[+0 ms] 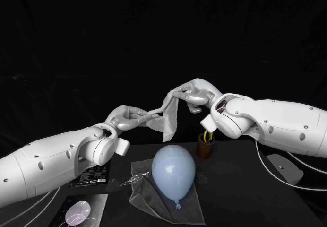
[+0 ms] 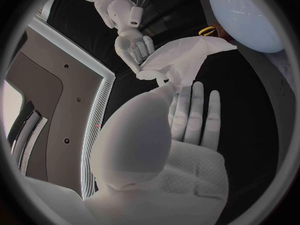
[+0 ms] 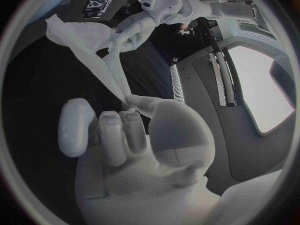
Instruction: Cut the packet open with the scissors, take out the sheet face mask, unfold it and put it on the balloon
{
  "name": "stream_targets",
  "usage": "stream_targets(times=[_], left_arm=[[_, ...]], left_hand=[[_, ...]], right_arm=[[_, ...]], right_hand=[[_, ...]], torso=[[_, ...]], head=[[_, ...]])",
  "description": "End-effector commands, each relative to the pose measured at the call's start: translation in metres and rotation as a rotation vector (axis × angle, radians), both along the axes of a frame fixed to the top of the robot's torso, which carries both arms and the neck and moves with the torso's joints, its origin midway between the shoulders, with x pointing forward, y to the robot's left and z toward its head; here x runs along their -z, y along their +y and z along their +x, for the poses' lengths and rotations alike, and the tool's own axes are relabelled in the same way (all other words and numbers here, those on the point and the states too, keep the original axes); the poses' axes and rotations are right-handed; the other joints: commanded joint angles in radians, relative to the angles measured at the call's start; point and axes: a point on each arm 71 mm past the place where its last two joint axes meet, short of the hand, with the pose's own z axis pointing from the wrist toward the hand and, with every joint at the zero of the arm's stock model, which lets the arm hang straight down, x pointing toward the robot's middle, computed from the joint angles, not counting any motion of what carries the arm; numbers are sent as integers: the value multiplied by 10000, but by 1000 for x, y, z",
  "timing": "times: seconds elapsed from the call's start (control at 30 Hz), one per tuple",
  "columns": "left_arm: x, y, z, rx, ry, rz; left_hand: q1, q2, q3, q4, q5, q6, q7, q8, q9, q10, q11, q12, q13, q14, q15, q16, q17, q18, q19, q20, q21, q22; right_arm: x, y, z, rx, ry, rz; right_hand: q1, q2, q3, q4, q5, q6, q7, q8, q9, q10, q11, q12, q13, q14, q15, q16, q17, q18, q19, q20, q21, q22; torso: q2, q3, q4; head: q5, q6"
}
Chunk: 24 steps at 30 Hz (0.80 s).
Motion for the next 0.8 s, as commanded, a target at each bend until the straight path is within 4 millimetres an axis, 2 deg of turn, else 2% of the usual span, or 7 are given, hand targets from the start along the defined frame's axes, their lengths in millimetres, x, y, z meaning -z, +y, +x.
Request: stream_targets(times=[0.03, 0.27, 0.6, 0.8], left_arm=[[-9, 0, 2, -35, -51, -135], [-31, 2, 10, -19, -405, 133], [-55, 9, 21, 173, -1001, 942], [-65, 14, 27, 275, -1216, 1328]], left_hand=[[-89, 10, 48, -15, 24, -34, 64, 31, 724, 52, -3, 8, 7, 49, 10, 70, 14, 107, 67, -4, 61, 19], [-194, -93, 120, -205, 24, 36, 61, 133, 777, 187, -41, 58, 24, 151, -38, 183, 100, 148, 137, -6, 76, 25], [-318, -20, 233, -246, 25, -18, 49, 145, 790, 264, -57, 80, 27, 219, -64, 261, 159, 191, 217, -10, 103, 36], [-418, -40, 314, -350, 24, -36, 40, 189, 824, 357, -84, 108, 33, 294, -101, 345, 222, 281, 397, -23, 188, 70]], right_arm=[[4, 0, 0, -156, 95, -322], [8, -6, 2, 42, 81, -441], [10, -15, 3, 252, -101, -438], [8, -21, 5, 408, -326, -340]], right_hand=[[99, -7, -15, 51, 51, 71, -21, 68, 7, 951, 40, 57, 2482, 1098, -1, 43, 2635, 108, 43, -18, -26, 1807], [100, -8, -16, 53, 45, 72, -21, 69, 7, 954, 40, 64, 2485, 1098, -1, 43, 2635, 103, 54, -18, -4, 1814], [111, -15, -26, 68, -16, 83, -25, 74, 9, 952, 36, 58, 2482, 1098, -3, 43, 2635, 104, 53, -20, -7, 1812], [117, -17, -29, 74, -38, 83, -26, 73, 9, 955, 35, 66, 2486, 1098, -4, 43, 2635, 98, 68, -21, 23, 1821]], torso=[[-4, 9, -11], [-5, 5, -21], [-3, 11, -14], [5, 7, -11]], head=[[41, 1], [55, 28], [75, 75], [88, 89]])
